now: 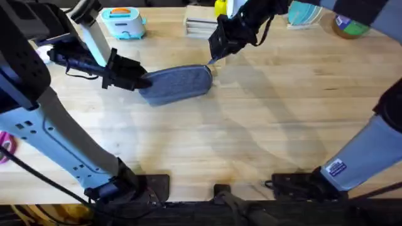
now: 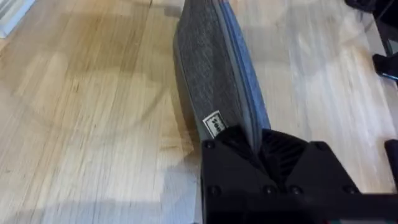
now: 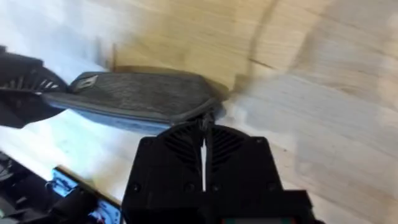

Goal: Unzip the bag, pick up the pens from the table one at a time and place them inside, then zip the bag closed.

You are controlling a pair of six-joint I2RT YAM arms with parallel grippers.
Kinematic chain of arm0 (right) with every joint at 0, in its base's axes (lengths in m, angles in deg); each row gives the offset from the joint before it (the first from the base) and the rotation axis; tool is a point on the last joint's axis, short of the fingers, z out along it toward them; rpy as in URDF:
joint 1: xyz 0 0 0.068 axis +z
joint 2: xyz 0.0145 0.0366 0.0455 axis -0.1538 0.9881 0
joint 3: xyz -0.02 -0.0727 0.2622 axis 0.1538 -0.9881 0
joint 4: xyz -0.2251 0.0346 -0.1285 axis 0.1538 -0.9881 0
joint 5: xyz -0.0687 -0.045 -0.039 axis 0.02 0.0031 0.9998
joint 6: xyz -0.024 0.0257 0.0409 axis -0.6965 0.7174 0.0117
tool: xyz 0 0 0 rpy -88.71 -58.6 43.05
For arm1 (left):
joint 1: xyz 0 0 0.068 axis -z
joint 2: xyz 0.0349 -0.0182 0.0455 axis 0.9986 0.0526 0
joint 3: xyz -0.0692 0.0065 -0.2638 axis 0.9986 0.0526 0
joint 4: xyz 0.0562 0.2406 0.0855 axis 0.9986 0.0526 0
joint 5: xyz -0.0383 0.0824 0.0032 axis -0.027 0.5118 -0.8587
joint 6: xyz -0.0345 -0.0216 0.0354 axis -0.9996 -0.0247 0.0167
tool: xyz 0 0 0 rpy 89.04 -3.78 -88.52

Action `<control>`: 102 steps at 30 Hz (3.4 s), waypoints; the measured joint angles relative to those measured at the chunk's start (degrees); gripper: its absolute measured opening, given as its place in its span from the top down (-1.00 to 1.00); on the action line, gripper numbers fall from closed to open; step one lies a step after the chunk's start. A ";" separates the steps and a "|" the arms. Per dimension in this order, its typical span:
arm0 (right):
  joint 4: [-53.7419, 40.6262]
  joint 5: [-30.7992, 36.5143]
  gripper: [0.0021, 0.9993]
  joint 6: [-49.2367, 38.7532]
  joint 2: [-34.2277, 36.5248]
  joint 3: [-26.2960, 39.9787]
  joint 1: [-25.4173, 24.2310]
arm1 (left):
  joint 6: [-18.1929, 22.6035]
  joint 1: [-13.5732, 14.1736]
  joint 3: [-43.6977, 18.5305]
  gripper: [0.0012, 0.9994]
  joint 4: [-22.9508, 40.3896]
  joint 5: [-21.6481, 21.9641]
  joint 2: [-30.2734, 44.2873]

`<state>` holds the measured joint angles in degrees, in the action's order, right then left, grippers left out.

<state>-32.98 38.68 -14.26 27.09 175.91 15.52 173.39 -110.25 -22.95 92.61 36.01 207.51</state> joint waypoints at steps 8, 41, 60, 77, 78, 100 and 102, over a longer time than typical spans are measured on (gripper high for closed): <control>2.08 1.97 0.94 0.50 4.37 -4.27 -1.11 | 0.02 0.12 0.07 0.92 0.15 0.04 0.00; -4.36 11.95 -0.99 0.04 -14.53 2.20 -5.14 | 0.01 -1.09 0.31 0.92 0.13 3.34 0.00; -4.34 11.95 -1.00 0.04 -18.05 2.29 -5.14 | 0.02 -1.09 0.31 -0.99 1.01 3.69 0.00; -10.94 15.29 -1.00 -14.27 -25.67 2.29 -5.11 | 0.02 -5.65 0.33 -0.99 2.69 3.45 -9.46; -11.72 16.24 -1.00 -14.89 -26.70 2.29 -5.13 | 0.02 -6.05 0.33 -0.99 2.71 3.45 -11.93; -21.41 20.67 -1.00 -19.00 -37.22 1.57 -5.14 | -49.21 -5.49 0.33 -0.99 -1.55 7.05 -54.85; -21.49 20.23 -1.00 -18.80 -37.22 1.15 -5.14 | -55.89 -5.49 0.33 -0.99 -2.80 7.84 -56.05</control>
<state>-54.46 58.92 -33.06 -10.13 177.06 10.38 117.50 -115.74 -22.62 89.80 43.86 151.46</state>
